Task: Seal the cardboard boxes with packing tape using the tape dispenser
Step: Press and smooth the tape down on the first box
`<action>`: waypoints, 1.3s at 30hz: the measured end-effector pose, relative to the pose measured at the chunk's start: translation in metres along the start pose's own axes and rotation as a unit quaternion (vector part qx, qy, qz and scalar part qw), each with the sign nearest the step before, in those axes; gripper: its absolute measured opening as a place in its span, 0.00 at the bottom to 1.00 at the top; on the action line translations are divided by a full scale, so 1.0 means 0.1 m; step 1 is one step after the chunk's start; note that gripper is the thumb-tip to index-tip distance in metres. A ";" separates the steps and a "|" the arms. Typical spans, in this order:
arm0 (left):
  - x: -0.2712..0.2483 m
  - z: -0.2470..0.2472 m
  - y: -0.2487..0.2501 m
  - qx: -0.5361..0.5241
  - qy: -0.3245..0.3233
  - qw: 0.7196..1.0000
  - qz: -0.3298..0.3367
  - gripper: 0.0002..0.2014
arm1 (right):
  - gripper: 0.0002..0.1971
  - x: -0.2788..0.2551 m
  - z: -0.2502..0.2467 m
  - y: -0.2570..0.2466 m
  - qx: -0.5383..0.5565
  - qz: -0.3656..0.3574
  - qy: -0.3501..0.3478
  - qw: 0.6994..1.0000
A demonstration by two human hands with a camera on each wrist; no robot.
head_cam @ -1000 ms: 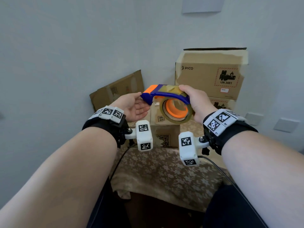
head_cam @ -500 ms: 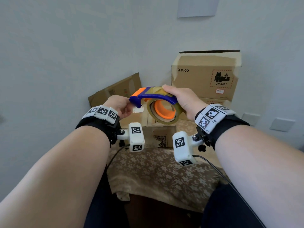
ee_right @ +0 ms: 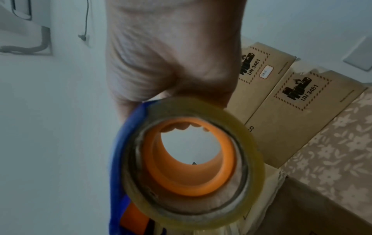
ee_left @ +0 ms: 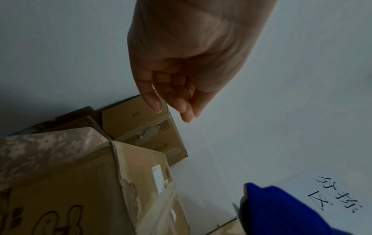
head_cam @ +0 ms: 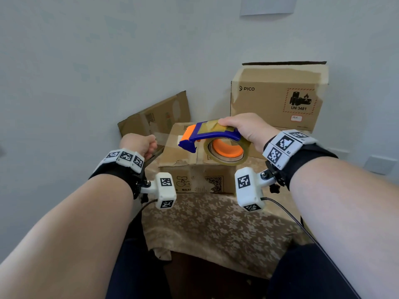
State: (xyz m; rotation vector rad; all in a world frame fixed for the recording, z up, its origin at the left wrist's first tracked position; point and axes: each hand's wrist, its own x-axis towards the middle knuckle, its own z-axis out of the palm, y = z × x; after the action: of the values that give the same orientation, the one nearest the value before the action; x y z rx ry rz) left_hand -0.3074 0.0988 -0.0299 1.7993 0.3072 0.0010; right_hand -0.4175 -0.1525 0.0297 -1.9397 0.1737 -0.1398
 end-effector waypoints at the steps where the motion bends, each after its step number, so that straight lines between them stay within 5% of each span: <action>1: 0.03 -0.01 -0.06 0.001 0.001 1.000 -0.003 0.15 | 0.14 0.03 0.02 0.01 -0.020 -0.003 -0.001 1.000; 21: 0.51 -0.01 -1.06 0.007 0.008 0.999 -0.038 0.19 | 0.22 0.64 0.58 0.27 -0.193 -0.009 -0.005 0.981; 39: 0.43 -0.03 -1.10 0.023 0.026 0.998 -0.057 0.17 | 0.20 0.72 0.68 0.31 -0.205 0.001 0.002 0.979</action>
State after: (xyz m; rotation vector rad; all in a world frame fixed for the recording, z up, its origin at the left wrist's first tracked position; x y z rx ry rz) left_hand -0.2887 0.1342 -0.1411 1.8272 0.4490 -0.0399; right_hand -0.3363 -0.1152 -0.0232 -2.3506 0.2191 -0.1119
